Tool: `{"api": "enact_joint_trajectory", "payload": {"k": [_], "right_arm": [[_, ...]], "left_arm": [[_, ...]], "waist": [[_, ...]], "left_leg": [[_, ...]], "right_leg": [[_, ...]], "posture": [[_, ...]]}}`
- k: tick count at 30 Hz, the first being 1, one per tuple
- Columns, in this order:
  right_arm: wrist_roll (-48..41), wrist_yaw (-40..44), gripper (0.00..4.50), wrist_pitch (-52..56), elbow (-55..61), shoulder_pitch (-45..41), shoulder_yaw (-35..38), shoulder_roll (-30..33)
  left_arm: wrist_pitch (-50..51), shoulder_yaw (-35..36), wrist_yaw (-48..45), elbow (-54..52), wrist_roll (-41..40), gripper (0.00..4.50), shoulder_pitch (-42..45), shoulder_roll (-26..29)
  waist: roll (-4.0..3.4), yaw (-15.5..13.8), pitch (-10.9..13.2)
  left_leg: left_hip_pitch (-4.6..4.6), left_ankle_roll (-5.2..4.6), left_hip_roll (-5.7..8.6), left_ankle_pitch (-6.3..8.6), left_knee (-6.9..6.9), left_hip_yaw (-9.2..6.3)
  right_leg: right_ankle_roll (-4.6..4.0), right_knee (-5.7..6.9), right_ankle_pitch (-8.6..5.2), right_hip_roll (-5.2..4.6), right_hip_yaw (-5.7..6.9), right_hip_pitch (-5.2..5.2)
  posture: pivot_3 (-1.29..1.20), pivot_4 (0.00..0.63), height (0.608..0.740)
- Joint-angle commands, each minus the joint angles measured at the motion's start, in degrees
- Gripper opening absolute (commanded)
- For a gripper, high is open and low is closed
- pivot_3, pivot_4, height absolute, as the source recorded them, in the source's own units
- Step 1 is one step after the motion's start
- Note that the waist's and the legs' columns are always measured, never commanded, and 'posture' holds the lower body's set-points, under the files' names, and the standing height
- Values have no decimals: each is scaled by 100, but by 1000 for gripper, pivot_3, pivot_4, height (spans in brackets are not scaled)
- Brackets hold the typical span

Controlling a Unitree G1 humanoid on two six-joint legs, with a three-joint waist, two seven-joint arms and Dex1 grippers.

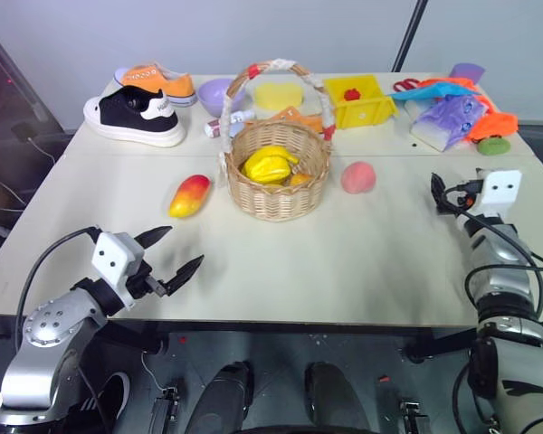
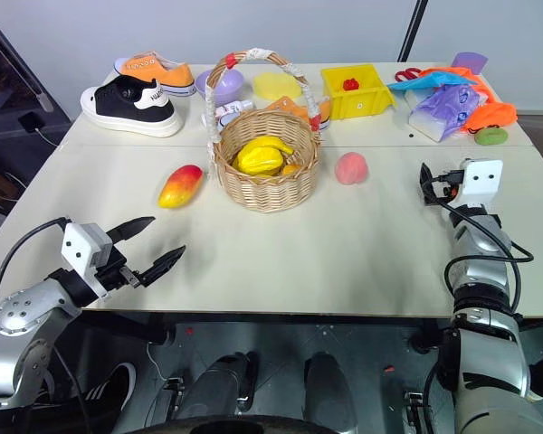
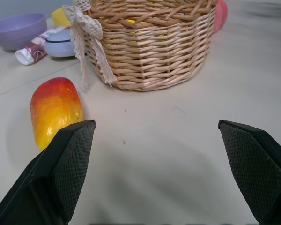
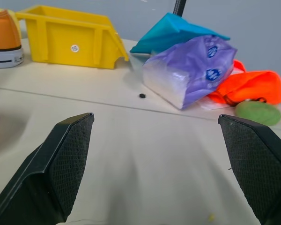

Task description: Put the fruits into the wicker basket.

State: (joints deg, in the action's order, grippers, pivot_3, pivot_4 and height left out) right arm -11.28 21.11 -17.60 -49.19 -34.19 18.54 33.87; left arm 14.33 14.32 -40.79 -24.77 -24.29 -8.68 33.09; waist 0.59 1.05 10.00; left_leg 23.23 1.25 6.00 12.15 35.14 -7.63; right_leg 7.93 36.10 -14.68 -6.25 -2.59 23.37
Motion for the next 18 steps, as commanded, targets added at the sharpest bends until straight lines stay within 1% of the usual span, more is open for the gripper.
{"api": "enact_joint_trajectory", "payload": {"k": [1, 6, 10, 18], "right_arm": [[-13, -15, 4441, -125, 86, -146, 56, 69], [-18, 35, 4441, -82, 288, -14, 3, 10], [-21, 33, 4441, -72, 345, 24, 4, 4], [-59, 115, 4441, -63, 470, 80, -20, -68]], "left_arm": [[-225, -1, -22, -73, -7, 4500, 58, -45], [-101, -5, 198, -86, 81, 4500, 176, -63], [-243, -42, 53, -14, 109, 4500, 208, -2], [-231, -113, 120, 50, 100, 4500, 383, -85]], "waist": [[0, -4, 0], [0, -7, 0], [0, -8, 0], [-1, -4, 0]], "left_leg": [[0, 0, 0, 0, 0, 0], [0, 0, 0, 0, 1, 0], [0, 0, 0, 0, 1, 0], [-1, 0, 0, 0, 0, 0]], "right_leg": [[0, 0, 0, 0, 0, 0], [1, 0, 0, 0, 0, -1], [5, 0, 3, 0, 0, -1], [4, 0, 2, 0, 0, -1]], "posture": [[0, 150, 740], [0, 150, 740], [0, 150, 740], [0, 150, 740]]}}
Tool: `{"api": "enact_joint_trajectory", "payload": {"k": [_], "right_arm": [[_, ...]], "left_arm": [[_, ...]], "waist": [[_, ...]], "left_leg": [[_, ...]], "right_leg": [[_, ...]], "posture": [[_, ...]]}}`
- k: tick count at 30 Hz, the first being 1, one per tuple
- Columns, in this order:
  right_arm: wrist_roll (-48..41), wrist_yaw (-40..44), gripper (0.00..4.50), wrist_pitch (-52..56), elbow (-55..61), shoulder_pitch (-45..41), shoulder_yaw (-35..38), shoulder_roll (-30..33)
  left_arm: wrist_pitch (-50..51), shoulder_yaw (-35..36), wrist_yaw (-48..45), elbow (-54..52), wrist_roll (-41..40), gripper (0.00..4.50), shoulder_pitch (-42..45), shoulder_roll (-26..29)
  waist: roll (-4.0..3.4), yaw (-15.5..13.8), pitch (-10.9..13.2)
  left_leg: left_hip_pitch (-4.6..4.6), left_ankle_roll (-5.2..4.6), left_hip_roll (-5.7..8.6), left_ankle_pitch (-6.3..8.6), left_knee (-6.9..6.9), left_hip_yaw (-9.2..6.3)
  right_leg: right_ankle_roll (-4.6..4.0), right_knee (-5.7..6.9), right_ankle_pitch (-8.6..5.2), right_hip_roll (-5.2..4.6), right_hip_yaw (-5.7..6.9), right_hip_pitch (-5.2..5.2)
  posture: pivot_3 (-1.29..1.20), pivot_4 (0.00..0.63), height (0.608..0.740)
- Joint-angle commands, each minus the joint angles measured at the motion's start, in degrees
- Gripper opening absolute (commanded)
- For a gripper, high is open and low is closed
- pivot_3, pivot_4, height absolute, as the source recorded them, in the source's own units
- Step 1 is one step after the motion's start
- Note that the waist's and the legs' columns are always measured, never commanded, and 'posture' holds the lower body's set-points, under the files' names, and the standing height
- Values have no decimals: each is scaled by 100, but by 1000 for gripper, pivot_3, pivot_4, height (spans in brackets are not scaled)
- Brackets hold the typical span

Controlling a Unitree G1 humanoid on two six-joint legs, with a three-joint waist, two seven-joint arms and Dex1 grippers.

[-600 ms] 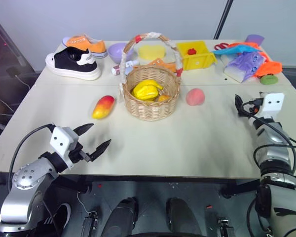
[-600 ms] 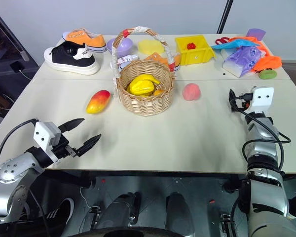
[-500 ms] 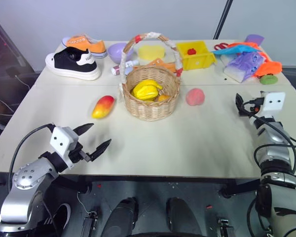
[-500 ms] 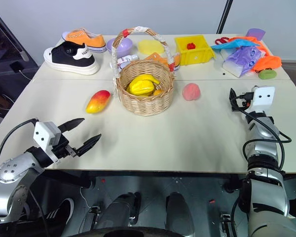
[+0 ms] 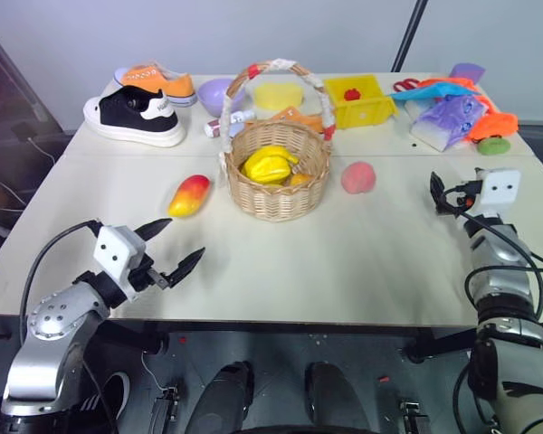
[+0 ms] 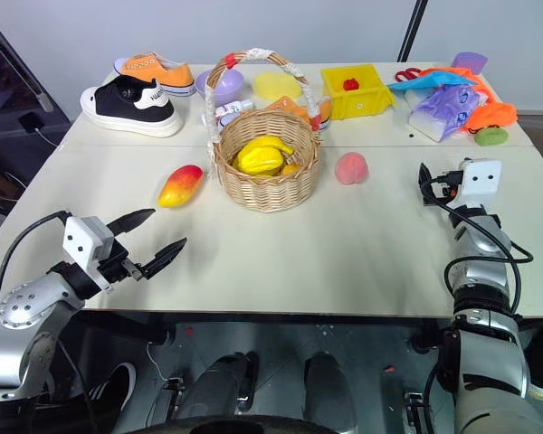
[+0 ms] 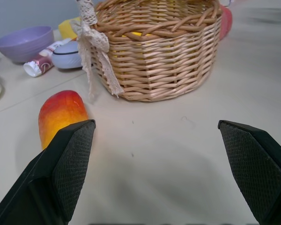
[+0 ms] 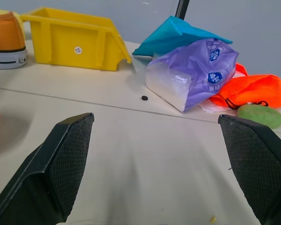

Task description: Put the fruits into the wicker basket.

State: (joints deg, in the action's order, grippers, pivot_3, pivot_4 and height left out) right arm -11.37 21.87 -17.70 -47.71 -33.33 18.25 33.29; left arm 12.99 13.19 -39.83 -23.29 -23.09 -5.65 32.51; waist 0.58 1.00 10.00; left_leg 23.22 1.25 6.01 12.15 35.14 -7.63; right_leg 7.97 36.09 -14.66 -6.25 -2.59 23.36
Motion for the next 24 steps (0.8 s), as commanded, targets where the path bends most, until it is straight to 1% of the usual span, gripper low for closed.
{"api": "enact_joint_trajectory", "payload": {"k": [1, 11, 13, 15, 18, 19, 21, 23, 24], "right_arm": [[-49, 45, 4441, -45, 337, -2, 15, -12], [-57, 189, 4441, -43, 493, 43, -7, -49], [-180, 510, 4441, 29, 795, 152, -64, -78], [-488, 1166, 4441, 497, 1653, 455, -263, -81], [-805, 1790, 4441, 1695, 2924, 747, -649, 123], [-809, 1851, 4441, 2060, 3167, 723, -755, 192], [-811, 1720, 4441, 2788, 3339, 439, -866, 223], [-666, 1578, 4441, 3187, 3321, 217, -976, 238], [-514, 1493, 4441, 3240, 3256, 64, -1077, 213]], "left_arm": [[-102, -15, 32, -92, -1, 4500, 83, -23], [-163, -41, -22, -35, -62, 4500, 130, -59], [-132, -54, -14, -23, -84, 4500, 104, -92], [209, -100, 24, -138, -336, 4500, 173, -135], [1242, -378, 198, -535, -612, 4500, 675, 114], [1608, -465, 278, -622, -682, 4500, 927, 213], [2184, -548, 473, -666, -906, 4500, 1575, 257], [2626, -591, 630, -642, -1035, 4500, 1988, 264], [2677, -683, 663, -655, -973, 4500, 2176, 259]], "waist": [[0, 0, 0], [0, -1, 0], [-1, -2, 0], [-1, -6, 0], [-3, -11, 1], [-5, -16, 3], [-4, -22, 3], [-4, -25, 3], [-3, -19, 3]], "left_leg": [[0, 0, 0, 0, 0, 0], [0, 0, 0, 0, 0, -1], [0, 0, 0, 0, 0, -1], [0, 0, 0, 0, -1, -2], [2, -1, -2, 0, 1, -5], [2, -1, -2, 0, 2, -6], [3, -1, 0, 0, 9, -7], [4, -1, 3, 0, 13, -7], [4, 0, 3, 0, 13, -7]], "right_leg": [[2, 0, 1, 0, 0, 0], [7, 0, 4, 0, 0, 0], [7, 0, 4, 0, 0, 0], [8, 0, 4, 0, 0, 0], [11, 2, 5, 2, 2, 1], [12, 2, 6, 2, 2, 0], [11, 2, 6, 2, 3, -1], [12, 3, 6, 2, 3, -2], [12, 2, 6, 2, 3, -2]], "posture": [[0, 150, 740], [0, 150, 740], [0, 150, 740], [0, 150, 740], [0, 150, 740], [0, 150, 740], [0, 150, 740], [0, 150, 740], [0, 150, 740]]}}
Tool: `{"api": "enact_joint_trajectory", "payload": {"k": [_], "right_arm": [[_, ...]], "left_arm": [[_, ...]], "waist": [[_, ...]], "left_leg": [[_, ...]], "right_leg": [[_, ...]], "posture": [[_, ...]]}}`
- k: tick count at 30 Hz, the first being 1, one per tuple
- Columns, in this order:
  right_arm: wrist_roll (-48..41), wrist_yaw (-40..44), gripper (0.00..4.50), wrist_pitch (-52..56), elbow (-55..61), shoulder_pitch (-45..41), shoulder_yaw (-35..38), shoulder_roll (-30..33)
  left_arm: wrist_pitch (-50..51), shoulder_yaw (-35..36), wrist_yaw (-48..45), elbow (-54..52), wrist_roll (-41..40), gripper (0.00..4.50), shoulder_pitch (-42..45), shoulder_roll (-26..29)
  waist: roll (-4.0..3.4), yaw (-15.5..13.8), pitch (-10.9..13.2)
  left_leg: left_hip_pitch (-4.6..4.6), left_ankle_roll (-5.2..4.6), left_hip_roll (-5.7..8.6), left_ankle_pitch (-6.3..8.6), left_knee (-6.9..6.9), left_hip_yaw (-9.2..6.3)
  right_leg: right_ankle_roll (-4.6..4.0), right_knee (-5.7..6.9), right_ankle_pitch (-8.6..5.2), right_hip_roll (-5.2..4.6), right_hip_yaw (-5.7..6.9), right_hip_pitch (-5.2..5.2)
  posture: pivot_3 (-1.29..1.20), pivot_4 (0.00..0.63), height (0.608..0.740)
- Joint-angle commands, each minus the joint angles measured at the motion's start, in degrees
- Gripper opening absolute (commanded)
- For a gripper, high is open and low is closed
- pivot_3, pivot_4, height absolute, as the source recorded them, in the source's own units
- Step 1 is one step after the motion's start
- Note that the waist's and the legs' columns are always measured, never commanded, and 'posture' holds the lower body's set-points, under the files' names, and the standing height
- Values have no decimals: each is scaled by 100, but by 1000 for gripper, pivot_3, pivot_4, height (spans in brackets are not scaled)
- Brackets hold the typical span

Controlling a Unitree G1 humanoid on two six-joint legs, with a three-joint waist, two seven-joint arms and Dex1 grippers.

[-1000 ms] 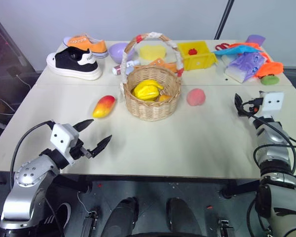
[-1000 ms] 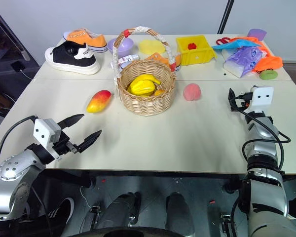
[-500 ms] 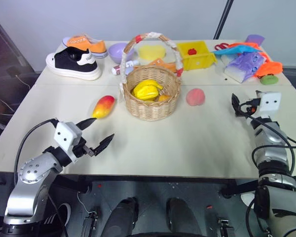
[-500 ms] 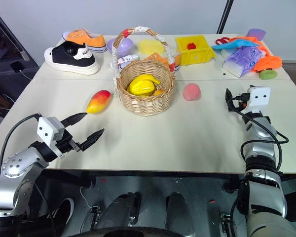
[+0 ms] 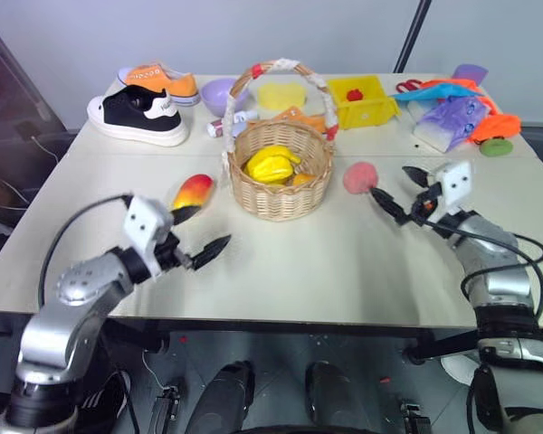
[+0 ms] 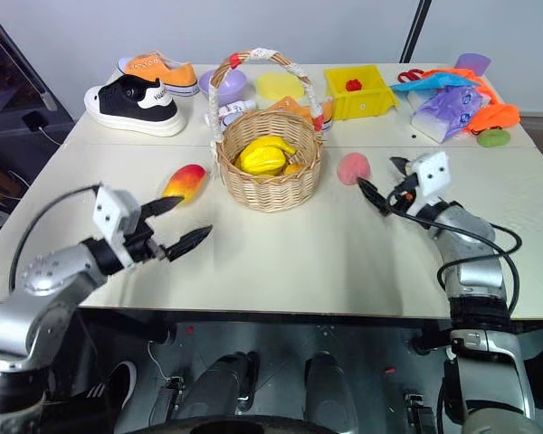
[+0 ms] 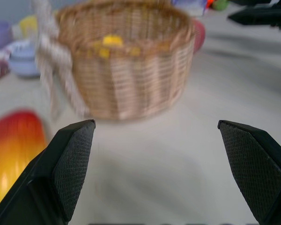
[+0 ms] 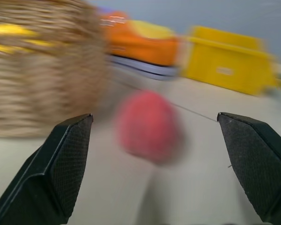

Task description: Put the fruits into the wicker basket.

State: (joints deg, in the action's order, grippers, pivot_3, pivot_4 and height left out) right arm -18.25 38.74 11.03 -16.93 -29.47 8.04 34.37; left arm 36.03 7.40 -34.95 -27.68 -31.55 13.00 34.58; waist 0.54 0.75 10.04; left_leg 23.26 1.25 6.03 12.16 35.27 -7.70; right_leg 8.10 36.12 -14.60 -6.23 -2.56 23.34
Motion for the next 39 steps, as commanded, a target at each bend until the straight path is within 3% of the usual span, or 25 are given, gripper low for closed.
{"api": "enact_joint_trajectory", "payload": {"k": [1, 9, 30, 37, 39], "right_arm": [[293, -307, 4441, 491, 80, -505, -144, 68], [772, -556, 4441, 794, -904, -1465, -449, -206], [1221, -1030, 4441, 51, -2696, -1979, -508, -861], [1017, -1133, 4441, -109, -3053, -2134, -188, -1020], [984, -1061, 3936, -116, -3035, -2112, -153, -1034]], "left_arm": [[579, -161, 257, -224, -211, 4500, 512, -3], [918, -548, 492, -192, -318, 4500, 1356, -413], [373, -553, 533, -19, -40, 4500, 710, -748], [349, -537, 519, -23, -39, 4500, 709, -773], [330, -532, 525, -25, -36, 4500, 691, -786]], "waist": [[0, 17, -1], [2, 10, 1], [2, 25, 1], [2, 36, 1], [2, 33, 1]], "left_leg": [[-1, 0, 0, 0, -4, 0], [8, 0, -1, 0, -13, 2], [7, 1, 0, 0, -12, 5], [6, 1, -1, -1, -12, 4], [6, 1, -1, -1, -12, 4]], "right_leg": [[1, -1, 0, 0, 0, 0], [2, -5, 0, 1, 0, 12], [2, -3, 1, 1, -1, 11], [2, -2, 1, 2, -2, 12], [2, -2, 1, 2, -1, 12]], "posture": [[0, 150, 740], [0, 150, 740], [0, 150, 740], [0, 150, 740], [0, 150, 740]]}}
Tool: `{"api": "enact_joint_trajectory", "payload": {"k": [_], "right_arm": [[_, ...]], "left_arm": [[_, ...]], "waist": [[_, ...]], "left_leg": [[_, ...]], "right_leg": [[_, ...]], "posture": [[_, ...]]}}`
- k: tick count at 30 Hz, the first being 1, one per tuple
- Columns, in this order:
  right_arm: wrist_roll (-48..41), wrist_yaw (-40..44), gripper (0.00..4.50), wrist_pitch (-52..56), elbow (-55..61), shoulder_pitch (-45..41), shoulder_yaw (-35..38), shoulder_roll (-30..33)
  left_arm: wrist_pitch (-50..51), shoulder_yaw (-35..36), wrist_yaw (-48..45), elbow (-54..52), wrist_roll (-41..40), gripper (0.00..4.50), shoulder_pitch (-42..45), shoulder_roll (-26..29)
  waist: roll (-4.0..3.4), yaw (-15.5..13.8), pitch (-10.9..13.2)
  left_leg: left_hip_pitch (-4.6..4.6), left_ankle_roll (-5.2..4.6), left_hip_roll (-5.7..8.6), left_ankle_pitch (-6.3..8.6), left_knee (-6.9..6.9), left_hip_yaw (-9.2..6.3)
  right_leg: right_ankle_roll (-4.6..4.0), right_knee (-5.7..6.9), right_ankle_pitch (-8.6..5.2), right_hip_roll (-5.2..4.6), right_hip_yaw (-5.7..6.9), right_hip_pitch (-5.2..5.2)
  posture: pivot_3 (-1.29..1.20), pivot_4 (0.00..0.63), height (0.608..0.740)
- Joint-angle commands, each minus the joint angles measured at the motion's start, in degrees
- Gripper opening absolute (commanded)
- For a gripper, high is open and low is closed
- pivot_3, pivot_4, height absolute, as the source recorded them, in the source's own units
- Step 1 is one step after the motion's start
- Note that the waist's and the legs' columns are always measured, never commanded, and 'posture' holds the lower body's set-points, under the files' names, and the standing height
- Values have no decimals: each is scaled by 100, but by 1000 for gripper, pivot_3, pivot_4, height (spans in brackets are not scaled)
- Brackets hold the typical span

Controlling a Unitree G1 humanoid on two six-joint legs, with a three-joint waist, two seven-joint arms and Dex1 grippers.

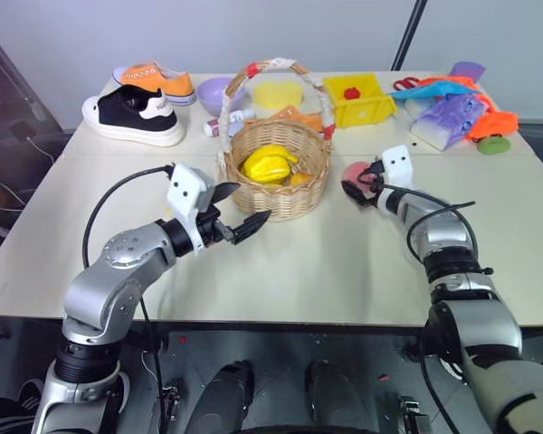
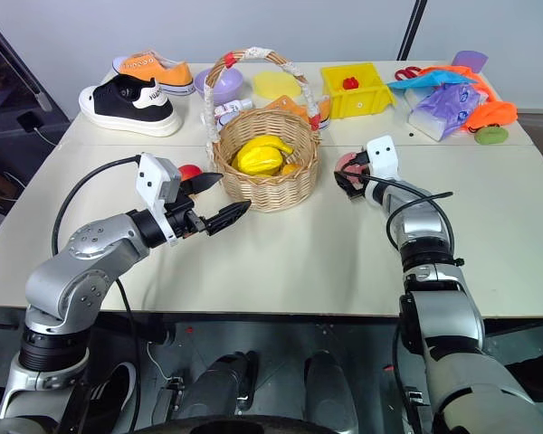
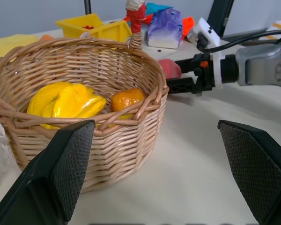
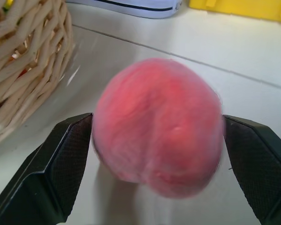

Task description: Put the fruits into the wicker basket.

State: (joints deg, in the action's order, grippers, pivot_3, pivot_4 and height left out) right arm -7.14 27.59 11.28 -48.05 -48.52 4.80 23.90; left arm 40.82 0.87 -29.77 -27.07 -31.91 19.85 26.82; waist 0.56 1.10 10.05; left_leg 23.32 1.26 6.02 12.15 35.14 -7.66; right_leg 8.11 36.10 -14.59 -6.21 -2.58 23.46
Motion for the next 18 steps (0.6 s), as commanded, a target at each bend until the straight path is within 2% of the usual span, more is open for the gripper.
{"api": "enact_joint_trajectory", "payload": {"k": [1, 3, 7, 10, 13, 18], "right_arm": [[-109, 67, 3509, -160, 122, -183, 154, -1], [-97, 93, 2873, -129, 248, -133, 130, -15], [-209, 124, 2873, 73, 797, 128, 244, 93], [-521, 404, 2873, 789, 2184, 797, 360, 342], [-977, 680, 2873, 1786, 4136, 1690, 373, 642], [-2369, 1085, 2873, 2658, 6585, 2403, 597, 651]], "left_arm": [[-153, 117, 17, -90, 3, 4500, -3, -19], [-150, 109, 27, -97, -8, 4500, -12, -39], [-169, 171, 4, -127, -16, 4500, -111, -6], [-353, 365, 13, -127, 56, 4500, -368, 47], [-663, 504, 132, -73, 327, 4500, -726, 101], [-940, 583, 157, -85, 397, 4500, -968, 3]], "waist": [[0, -3, 0], [0, -3, 0], [0, -2, 0], [-1, -38, 0], [-2, -51, 1], [-8, -6, 2]], "left_leg": [[0, 0, 0, 0, 0, 0], [0, 0, 0, 0, 0, 0], [0, 0, 0, 0, 0, 0], [0, 0, -1, 0, -1, -3], [6, -1, 1, 1, -2, -10], [3, -1, -3, 2, 1, -1]], "right_leg": [[0, 0, 0, 0, 0, 0], [0, 0, 0, 0, 0, 0], [0, 0, 0, 0, 0, 0], [0, 0, 0, 0, 0, 1], [0, -4, -1, -1, 3, 3], [0, -3, -1, -2, -1, 2]], "posture": [[0, 150, 740], [0, 150, 740], [0, 150, 740], [0, 150, 740], [0, 150, 740], [0, 150, 740]]}}
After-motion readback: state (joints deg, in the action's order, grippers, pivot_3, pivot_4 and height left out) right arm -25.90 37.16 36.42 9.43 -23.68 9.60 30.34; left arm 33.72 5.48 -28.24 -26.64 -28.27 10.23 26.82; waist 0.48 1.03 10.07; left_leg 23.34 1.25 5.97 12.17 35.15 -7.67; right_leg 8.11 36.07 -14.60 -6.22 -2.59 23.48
